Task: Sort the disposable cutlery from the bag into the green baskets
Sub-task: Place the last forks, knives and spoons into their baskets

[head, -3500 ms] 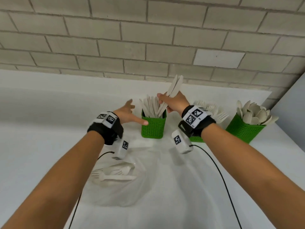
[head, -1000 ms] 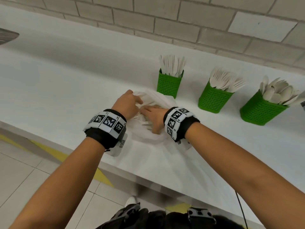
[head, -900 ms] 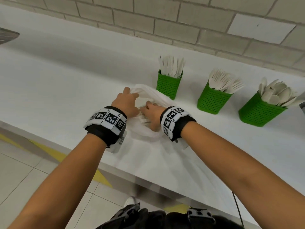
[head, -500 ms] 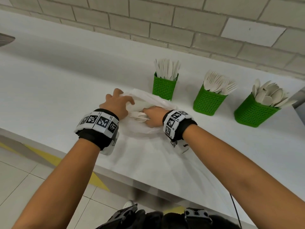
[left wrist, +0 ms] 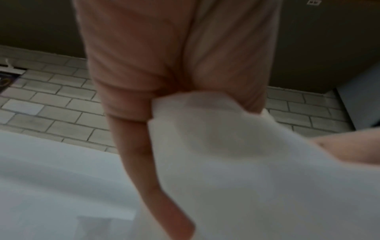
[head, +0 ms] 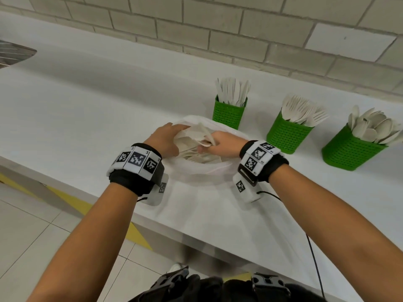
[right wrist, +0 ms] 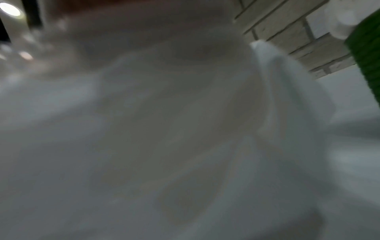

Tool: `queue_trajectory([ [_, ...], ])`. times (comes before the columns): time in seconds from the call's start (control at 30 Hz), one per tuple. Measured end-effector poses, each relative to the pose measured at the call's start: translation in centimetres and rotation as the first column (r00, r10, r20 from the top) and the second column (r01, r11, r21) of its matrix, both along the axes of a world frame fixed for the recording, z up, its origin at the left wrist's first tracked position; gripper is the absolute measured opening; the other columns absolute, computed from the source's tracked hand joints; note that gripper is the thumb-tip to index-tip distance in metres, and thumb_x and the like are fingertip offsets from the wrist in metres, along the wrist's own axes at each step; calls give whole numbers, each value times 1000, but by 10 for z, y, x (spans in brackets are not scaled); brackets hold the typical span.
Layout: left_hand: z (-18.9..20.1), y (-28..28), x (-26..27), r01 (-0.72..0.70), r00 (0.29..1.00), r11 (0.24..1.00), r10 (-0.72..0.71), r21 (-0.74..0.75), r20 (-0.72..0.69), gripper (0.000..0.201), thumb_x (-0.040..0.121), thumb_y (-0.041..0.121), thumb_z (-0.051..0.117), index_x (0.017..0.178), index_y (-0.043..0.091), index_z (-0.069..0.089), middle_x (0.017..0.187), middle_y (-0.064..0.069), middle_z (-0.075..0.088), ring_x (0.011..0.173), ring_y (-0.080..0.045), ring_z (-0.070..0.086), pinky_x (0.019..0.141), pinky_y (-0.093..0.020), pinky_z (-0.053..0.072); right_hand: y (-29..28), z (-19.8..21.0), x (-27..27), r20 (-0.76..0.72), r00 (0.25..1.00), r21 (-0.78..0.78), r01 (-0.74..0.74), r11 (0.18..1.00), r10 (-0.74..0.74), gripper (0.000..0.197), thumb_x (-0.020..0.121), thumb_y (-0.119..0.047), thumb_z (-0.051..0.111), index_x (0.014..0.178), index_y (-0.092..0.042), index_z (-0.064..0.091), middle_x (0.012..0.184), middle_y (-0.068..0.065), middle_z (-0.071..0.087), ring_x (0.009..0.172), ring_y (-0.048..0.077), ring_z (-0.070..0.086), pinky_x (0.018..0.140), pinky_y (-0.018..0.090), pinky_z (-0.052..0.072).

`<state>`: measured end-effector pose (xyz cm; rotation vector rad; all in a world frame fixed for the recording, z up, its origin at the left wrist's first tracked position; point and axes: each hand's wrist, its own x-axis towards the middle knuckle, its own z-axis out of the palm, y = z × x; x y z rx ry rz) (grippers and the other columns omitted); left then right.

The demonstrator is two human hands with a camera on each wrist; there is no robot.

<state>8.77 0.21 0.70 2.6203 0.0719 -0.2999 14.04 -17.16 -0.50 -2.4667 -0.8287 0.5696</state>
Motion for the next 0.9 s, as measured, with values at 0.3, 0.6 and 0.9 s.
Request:
queue_trajectory([
  [0.3,6,-8,-4,82,993,997,-82,-13,-89,83,82,-3,57,147,33,19,153,-11,19,141,-23,19,108,-30,23,-8,26,-11,-257,963,644,234,728,-82,13,96,-21,50,92,-15,62,58,-3,47,53,8,48,60,14,44],
  [0.6,6,-10,-7,73,996,994,-77,-76,-49,64,79,-1,62,137,14,39,136,-8,45,107,-19,47,72,-14,35,11,37,-9,-197,980,-17,-29,999,25,25,91,-18,59,107,1,64,82,11,61,69,20,56,54,18,46],
  [0.9,-1,1,-9,86,993,972,-101,-218,-56,73,80,16,70,142,20,32,140,0,36,131,-19,37,106,-29,30,28,-27,18,90,979,-436,-128,891,185,53,95,-16,48,144,-4,30,151,15,28,141,28,24,112,31,22],
])
